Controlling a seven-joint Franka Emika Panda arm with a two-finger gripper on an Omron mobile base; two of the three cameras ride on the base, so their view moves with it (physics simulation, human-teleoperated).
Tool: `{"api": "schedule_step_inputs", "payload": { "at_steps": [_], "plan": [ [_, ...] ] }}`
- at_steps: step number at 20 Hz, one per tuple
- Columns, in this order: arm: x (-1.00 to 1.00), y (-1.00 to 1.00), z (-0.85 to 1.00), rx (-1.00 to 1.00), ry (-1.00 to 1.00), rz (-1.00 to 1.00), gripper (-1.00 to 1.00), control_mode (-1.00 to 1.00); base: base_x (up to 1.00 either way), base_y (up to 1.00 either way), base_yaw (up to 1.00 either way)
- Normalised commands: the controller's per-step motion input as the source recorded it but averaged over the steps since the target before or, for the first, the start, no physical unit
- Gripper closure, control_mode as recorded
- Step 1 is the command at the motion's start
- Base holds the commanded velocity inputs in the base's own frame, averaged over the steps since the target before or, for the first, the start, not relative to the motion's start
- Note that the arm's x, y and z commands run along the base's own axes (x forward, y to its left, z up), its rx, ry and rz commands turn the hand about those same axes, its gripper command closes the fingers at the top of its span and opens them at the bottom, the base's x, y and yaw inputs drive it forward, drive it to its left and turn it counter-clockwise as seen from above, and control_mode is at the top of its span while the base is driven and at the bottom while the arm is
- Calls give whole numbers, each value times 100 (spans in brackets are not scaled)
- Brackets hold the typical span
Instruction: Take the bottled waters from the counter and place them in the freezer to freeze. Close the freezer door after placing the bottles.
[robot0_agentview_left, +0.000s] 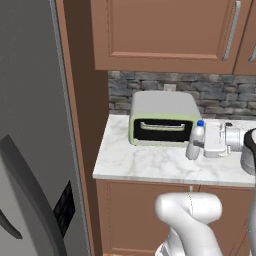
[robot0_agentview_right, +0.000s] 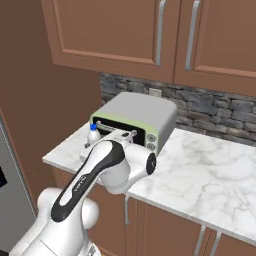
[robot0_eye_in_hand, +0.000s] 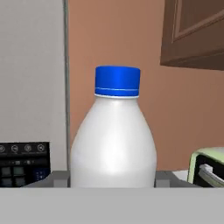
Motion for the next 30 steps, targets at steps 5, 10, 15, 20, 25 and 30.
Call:
{"api": "schedule_step_inputs", "payload": {
  "at_steps": [5, 10, 15, 20, 25, 30],
  "plan": [
    [-11, 13, 0, -2, -15, 21, 100, -100, 0, 0, 0],
    [0, 21, 0, -19, -8, 11, 100, -100, 0, 0, 0],
    [-5, 23, -5, -7, 2, 6, 100, -100, 0, 0, 0],
    [-7, 13, -5, 0, 15, 0, 100, -100, 0, 0, 0],
    [-36, 2, -2, 11, 1, 0, 100, -100, 0, 0, 0],
    [-47, 1, 0, 13, -13, 0, 100, -100, 0, 0, 0]
  ]
}}
